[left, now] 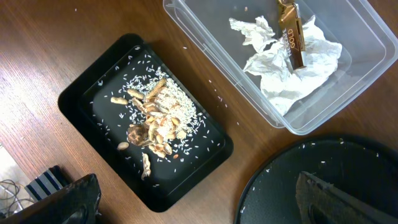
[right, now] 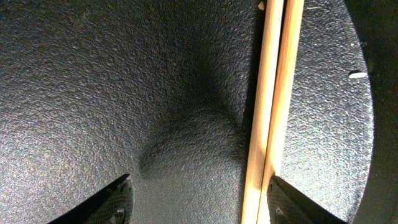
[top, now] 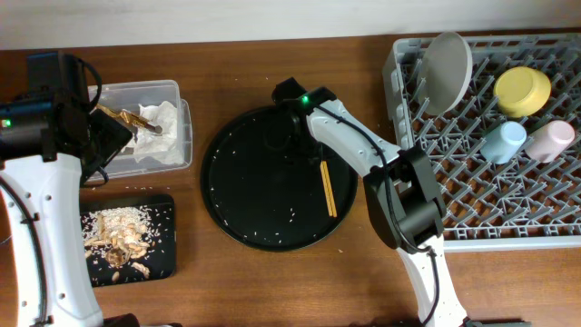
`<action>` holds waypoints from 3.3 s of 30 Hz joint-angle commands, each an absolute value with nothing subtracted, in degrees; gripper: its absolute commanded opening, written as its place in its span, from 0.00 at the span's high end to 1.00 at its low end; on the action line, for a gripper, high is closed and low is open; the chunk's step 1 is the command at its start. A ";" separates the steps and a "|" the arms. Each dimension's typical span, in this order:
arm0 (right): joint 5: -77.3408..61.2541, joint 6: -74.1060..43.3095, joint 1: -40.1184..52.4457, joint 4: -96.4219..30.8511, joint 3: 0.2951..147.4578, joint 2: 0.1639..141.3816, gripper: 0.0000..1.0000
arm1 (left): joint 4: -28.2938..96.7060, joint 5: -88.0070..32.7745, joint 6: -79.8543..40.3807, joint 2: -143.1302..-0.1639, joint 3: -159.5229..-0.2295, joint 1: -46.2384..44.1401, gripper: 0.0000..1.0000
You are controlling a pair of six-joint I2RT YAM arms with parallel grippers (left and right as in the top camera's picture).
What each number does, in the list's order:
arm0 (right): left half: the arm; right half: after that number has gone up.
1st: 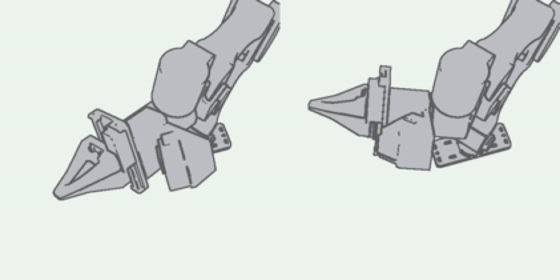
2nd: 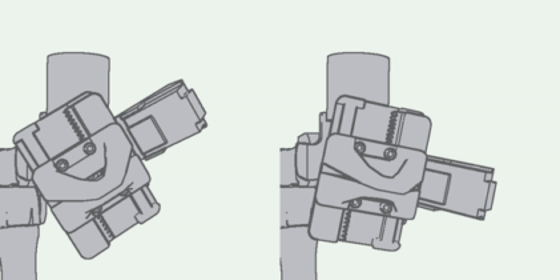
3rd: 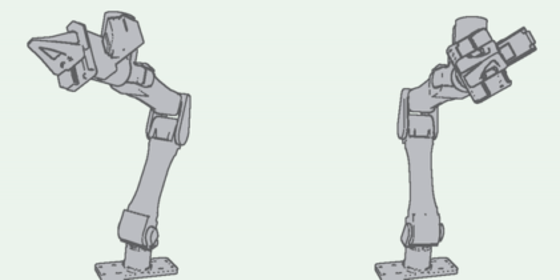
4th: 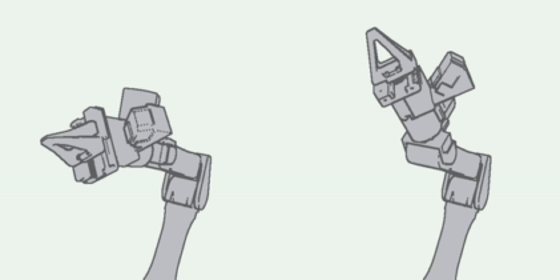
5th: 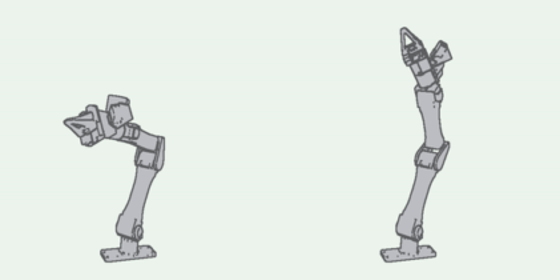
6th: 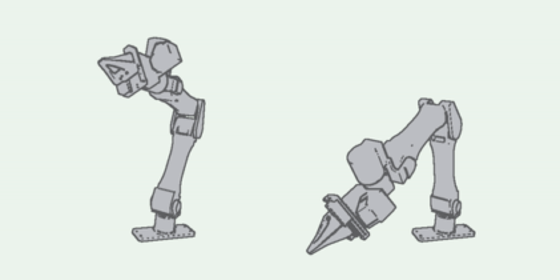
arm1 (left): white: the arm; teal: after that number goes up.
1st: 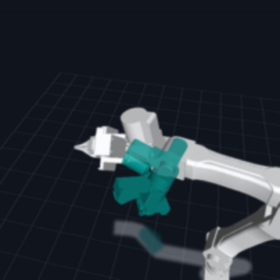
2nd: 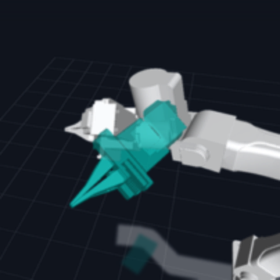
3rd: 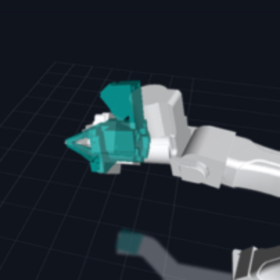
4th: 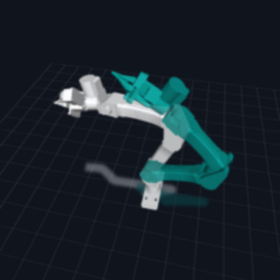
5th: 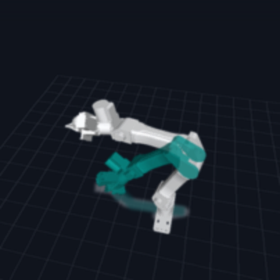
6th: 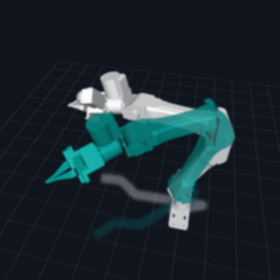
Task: Sort waste into correct bins and load items into the dishwasher rack
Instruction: 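Reach the right gripper to the chopsticks on the round tray, then grasp one chopstick and place it upright in the rack, then reach the right gripper back and grasp the second chopstick, then place the second chopstick upright in the rack and release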
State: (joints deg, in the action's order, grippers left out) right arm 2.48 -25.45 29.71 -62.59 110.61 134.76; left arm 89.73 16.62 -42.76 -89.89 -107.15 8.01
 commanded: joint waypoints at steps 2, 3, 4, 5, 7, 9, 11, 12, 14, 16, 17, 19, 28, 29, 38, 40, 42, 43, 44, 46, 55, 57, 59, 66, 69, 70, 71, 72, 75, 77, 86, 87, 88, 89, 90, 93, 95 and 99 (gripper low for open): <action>1.52 -25.56 29.65 -60.16 106.89 135.39 0.33 | 89.69 16.84 -43.27 -89.76 -107.66 8.05 0.01; 1.54 -25.54 29.65 -60.18 106.69 135.39 0.33 | 89.69 16.82 -43.27 -89.76 -107.66 8.05 0.01; 1.54 -25.56 29.65 -60.14 106.69 135.39 0.34 | 89.69 16.82 -43.27 -89.76 -107.66 8.05 0.00; 1.54 -25.58 29.65 -60.14 106.69 135.39 0.46 | 89.69 16.84 -43.27 -89.76 -107.66 8.05 0.01; 1.67 -25.58 29.65 -60.16 106.69 135.39 0.67 | 89.69 16.82 -43.27 -89.76 -107.66 8.05 0.01; 2.15 -25.58 29.50 -60.62 106.72 135.37 0.86 | 89.69 16.82 -43.27 -89.76 -107.66 8.05 0.01; 2.17 -25.58 29.47 -60.86 107.24 135.37 0.92 | 89.69 16.82 -43.29 -89.76 -107.66 8.05 0.01; 2.17 -25.58 29.50 -61.82 108.27 135.37 0.96 | 89.69 16.84 -43.27 -89.76 -107.66 8.05 0.01; 2.17 -25.56 29.10 -66.94 114.02 135.37 0.96 | 89.69 16.82 -43.27 -89.76 -107.66 8.05 0.01; 3.36 -21.67 26.13 -76.77 125.45 135.37 0.96 | 89.69 16.84 -43.27 -89.76 -107.66 8.05 0.01; 5.45 -19.20 23.51 -83.15 133.10 135.37 0.96 | 89.69 16.84 -43.27 -89.76 -107.66 8.05 0.01; 5.43 -13.21 16.56 -92.86 147.72 135.37 0.96 | 89.69 16.84 -43.27 -89.76 -107.66 8.05 0.01; -7.35 4.51 -8.19 -90.13 152.27 135.39 0.96 | 89.69 16.82 -43.27 -89.76 -107.66 8.05 0.01; -8.60 5.17 -7.46 -89.30 151.30 135.39 0.96 | 89.69 16.82 -43.27 -89.76 -107.66 8.05 0.01; -11.77 2.50 -5.82 -92.97 148.18 135.31 0.32 | 89.69 16.82 -43.27 -89.76 -107.66 8.05 0.01; -12.49 1.56 -4.84 -94.19 148.18 135.00 0.32 | 89.69 16.82 -43.27 -89.76 -107.66 8.05 0.01; -14.37 0.38 -2.92 -94.26 148.18 133.14 0.36 | 89.69 16.82 -43.27 -89.76 -107.66 8.05 0.00; -16.10 0.38 -0.43 -94.08 148.18 131.52 0.37 | 89.69 16.84 -43.27 -89.76 -107.66 8.05 0.01; -16.12 0.38 1.93 -94.08 148.18 130.76 0.37 | 89.69 16.84 -43.27 -89.76 -107.66 8.05 0.00; -14.52 0.38 8.27 -93.91 147.63 131.00 0.42 | 89.69 16.82 -43.27 -89.76 -107.66 8.05 0.01; -5.93 -12.78 25.87 -67.75 110.26 131.74 0.59 | 89.69 16.84 -43.27 -89.76 -107.66 8.05 0.01; -3.55 -14.48 25.87 -65.54 107.90 131.74 0.59 | 89.69 16.84 -43.27 -89.76 -107.66 8.05 0.01; -0.49 -14.48 25.87 -64.66 107.24 131.74 0.59 | 89.69 16.82 -43.27 -89.76 -107.66 8.05 0.01; 0.73 -15.20 25.87 -61.01 103.68 131.74 0.67 | 89.69 16.84 -43.29 -89.76 -107.66 8.05 0.01; 0.71 -16.01 25.80 -61.23 103.96 131.70 0.96 | 89.69 16.84 -43.27 -89.76 -107.66 8.05 0.01; 0.71 -15.99 25.80 -62.43 105.08 131.59 0.96 | 89.69 16.82 -43.27 -89.76 -107.66 8.05 0.01; 0.73 -15.94 25.67 -64.31 107.66 131.46 0.96 | 89.69 16.82 -43.27 -89.76 -107.66 8.05 0.01; 0.73 -15.92 24.86 -67.70 112.22 131.44 0.96 | 89.69 16.84 -43.27 -89.76 -107.66 8.05 0.01; 0.69 -12.53 18.35 -81.41 131.87 131.44 0.96 | 89.69 16.84 -43.27 -89.76 -107.66 8.05 0.01; 0.71 -7.90 11.77 -87.39 143.79 131.44 0.96 | 89.69 16.84 -43.27 -89.76 -107.66 8.05 0.01; 1.15 -3.20 -2.70 -70.89 132.60 131.79 0.95 | 89.69 16.84 -43.27 -89.76 -107.66 8.05 0.01; 1.15 -3.18 -2.70 -69.76 130.93 131.81 0.89 | 89.69 16.84 -43.27 -89.76 -107.66 8.05 0.01; 1.15 -3.20 -2.70 -69.54 130.54 131.83 0.78 | 89.69 16.82 -43.27 -89.76 -107.66 8.05 0.01; 1.13 -3.22 -2.68 -69.60 130.54 131.83 0.65 | 89.69 16.84 -43.27 -89.76 -107.66 8.05 0.01; 1.10 -3.22 -2.66 -70.06 130.56 131.83 0.63 | 89.69 16.84 -43.29 -89.76 -107.66 8.05 0.00; 0.67 -3.97 -2.66 -74.32 131.70 131.41 0.62 | 89.69 16.82 -43.29 -89.76 -107.66 8.05 0.01; 0.67 -8.97 -2.66 -78.72 132.57 128.14 0.63 | 89.69 16.84 -43.29 -89.76 -107.66 8.05 0.01; -3.86 -12.53 -2.63 -89.95 132.55 115.37 0.64 | 89.69 16.84 -43.27 -89.76 -107.66 8.05 0.01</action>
State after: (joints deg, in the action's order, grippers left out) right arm -1.58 -10.76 -2.90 -85.95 131.07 124.29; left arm 89.76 16.47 -42.76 -89.89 -107.15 8.01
